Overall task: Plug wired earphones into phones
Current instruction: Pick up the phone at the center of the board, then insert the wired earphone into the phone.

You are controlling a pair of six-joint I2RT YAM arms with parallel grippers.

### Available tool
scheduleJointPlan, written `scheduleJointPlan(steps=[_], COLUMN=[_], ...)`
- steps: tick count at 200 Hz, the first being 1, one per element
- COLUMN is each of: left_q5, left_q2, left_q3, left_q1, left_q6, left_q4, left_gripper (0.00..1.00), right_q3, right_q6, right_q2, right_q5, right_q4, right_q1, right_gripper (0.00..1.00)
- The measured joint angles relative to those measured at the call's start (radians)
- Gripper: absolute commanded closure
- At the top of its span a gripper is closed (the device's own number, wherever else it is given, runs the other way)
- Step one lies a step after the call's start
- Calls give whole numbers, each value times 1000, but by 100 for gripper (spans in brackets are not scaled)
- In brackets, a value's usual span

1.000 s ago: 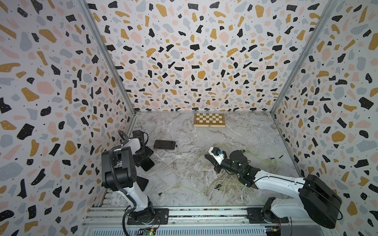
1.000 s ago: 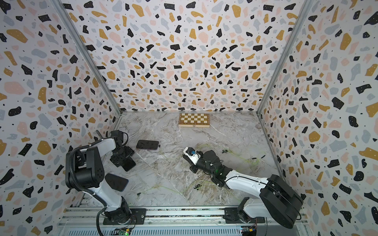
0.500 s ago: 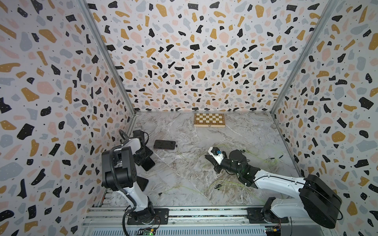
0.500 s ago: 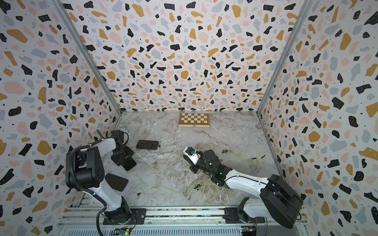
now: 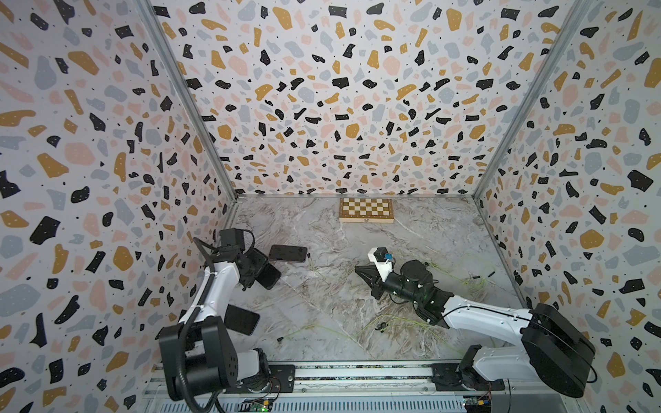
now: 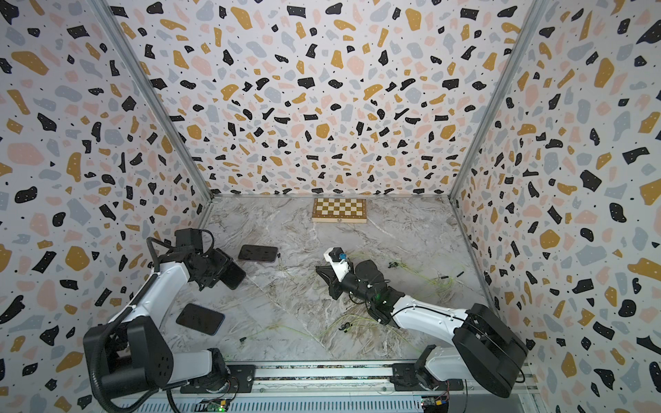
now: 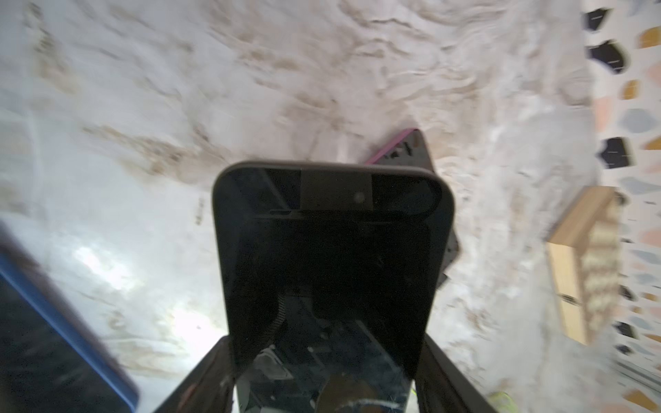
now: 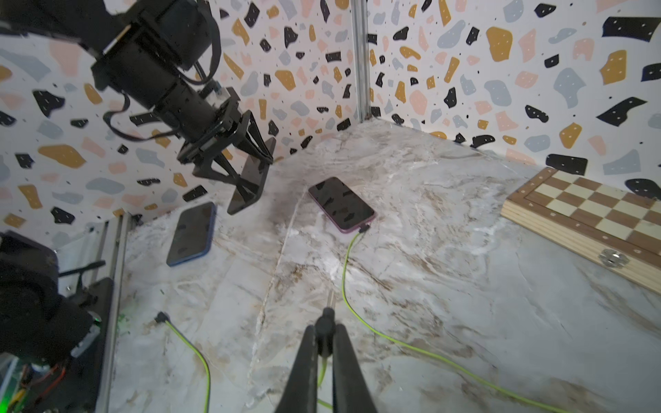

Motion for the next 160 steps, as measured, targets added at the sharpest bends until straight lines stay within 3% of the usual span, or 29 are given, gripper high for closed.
scheduleJointPlan(steps=[40,80,113,160], left_q5=[91,96,98,97], left_q2=[-245,-427,-488,-525], left_q3=[-104,-177,-208,-211], left_q1=[-127,-171,-203,-250], left_q6=[-212,-474,-637,-753], left_q4=[108,229,286,306], left_gripper=[46,47,47,48], right_q3=[94,201,270,346], right_q6=[121,220,269,258], right_q2=[133,258,328,363], right_q5=[-32,-60,-69,-68], right_q4=[95,192,227,222], right_q1=[40,81,102,135], right_gripper=[100,100,100,100])
